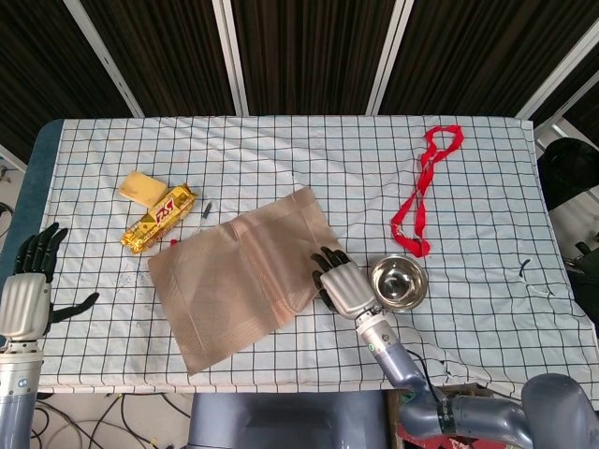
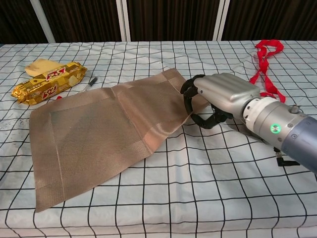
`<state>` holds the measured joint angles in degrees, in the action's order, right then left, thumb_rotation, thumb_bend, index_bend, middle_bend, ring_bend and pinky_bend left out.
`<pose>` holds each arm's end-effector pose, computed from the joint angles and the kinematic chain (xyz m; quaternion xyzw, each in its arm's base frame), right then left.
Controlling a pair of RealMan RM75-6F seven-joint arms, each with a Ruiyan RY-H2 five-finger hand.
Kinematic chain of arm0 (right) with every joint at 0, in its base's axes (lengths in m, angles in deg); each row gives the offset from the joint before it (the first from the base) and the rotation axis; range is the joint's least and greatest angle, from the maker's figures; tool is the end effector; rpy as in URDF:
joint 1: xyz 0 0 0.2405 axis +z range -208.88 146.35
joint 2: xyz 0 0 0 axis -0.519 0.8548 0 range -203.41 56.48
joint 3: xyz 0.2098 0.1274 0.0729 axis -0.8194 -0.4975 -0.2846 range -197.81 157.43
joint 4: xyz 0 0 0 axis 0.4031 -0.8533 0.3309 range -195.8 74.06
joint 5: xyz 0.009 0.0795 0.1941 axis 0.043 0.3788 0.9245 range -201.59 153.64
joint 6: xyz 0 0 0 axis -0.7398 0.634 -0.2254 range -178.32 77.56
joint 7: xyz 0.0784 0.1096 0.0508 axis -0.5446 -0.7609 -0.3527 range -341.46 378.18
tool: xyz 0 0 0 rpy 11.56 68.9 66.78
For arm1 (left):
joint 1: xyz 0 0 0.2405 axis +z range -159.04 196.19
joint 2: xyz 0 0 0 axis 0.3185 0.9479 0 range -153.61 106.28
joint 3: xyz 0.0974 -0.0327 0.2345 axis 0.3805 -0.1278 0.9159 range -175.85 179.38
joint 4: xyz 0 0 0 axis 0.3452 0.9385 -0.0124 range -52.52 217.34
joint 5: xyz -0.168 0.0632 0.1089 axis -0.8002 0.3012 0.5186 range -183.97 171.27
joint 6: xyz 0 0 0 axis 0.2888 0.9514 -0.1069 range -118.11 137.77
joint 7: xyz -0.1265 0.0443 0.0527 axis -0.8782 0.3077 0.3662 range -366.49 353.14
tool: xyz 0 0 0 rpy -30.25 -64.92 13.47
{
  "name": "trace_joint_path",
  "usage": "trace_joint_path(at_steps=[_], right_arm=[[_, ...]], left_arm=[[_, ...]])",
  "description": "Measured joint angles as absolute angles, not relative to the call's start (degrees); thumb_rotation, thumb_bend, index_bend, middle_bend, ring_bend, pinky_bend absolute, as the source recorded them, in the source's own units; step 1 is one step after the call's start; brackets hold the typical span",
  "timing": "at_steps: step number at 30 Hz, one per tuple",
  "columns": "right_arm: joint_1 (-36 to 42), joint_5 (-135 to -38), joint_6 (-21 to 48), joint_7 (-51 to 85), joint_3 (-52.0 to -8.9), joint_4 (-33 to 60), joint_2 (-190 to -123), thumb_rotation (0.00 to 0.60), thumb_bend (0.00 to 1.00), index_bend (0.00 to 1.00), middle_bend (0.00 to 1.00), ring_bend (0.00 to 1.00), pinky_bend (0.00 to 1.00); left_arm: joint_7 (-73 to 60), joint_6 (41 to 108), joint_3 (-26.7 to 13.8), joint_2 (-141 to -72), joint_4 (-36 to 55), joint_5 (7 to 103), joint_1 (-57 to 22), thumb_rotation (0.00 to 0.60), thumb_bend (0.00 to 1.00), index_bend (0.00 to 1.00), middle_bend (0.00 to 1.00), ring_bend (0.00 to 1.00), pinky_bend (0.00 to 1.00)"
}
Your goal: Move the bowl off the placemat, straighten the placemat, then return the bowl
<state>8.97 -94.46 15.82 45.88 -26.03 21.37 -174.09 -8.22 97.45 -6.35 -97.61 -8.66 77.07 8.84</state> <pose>-0.1206 -0.2984 -0.0629 0.7512 -0.3175 0.4056 0.4127 -0.2781 0.2223 0.1284 -0.5335 -0.3912 -0.4941 0.5641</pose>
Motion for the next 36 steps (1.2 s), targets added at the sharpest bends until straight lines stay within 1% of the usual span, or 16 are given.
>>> trace_joint_path(at_steps=[6, 11, 25, 31, 36], right_arm=[[5.01, -93.14, 20.15, 49.21, -24.52, 26.14, -173.70, 0.600, 0.57, 0.64, 0.18, 0.10, 0.20], [2.47, -91.90, 22.67, 50.81, -23.63, 28.36, -175.13, 0.600, 0.58, 0.64, 0.18, 0.10, 0.20], [-2.71, -92.16, 28.26, 56.29, -20.52, 29.75, -182.28, 0.600, 0.59, 0.65, 0.18, 0.10, 0.19], [-4.86, -92.82, 30.23, 57.25, -19.92, 28.91, -184.84, 0.600, 0.59, 0.65, 0.18, 0.10, 0.19], [-5.69, -93.07, 30.97, 58.13, -20.29, 28.29, -185.53, 0.600, 0.59, 0.65, 0.19, 0.10, 0.19]], left_arm=[[-8.61, 97.48, -5.97, -97.44, -8.75, 77.67, 8.90, 0.600, 0.02, 0.05, 0.00, 0.00, 0.00], [-9.13, 97.61, -5.78, -97.19, -8.88, 78.05, 9.01, 0.600, 0.02, 0.05, 0.01, 0.00, 0.00], [-10.03, 97.73, -5.63, -96.78, -9.16, 78.44, 9.12, 0.600, 0.02, 0.05, 0.01, 0.00, 0.00], [-10.12, 97.75, -5.46, -96.66, -9.30, 78.67, 9.18, 0.600, 0.02, 0.05, 0.01, 0.00, 0.00], [-10.16, 97.80, -5.44, -96.65, -9.34, 78.74, 9.21, 0.600, 0.02, 0.05, 0.01, 0.00, 0.00]])
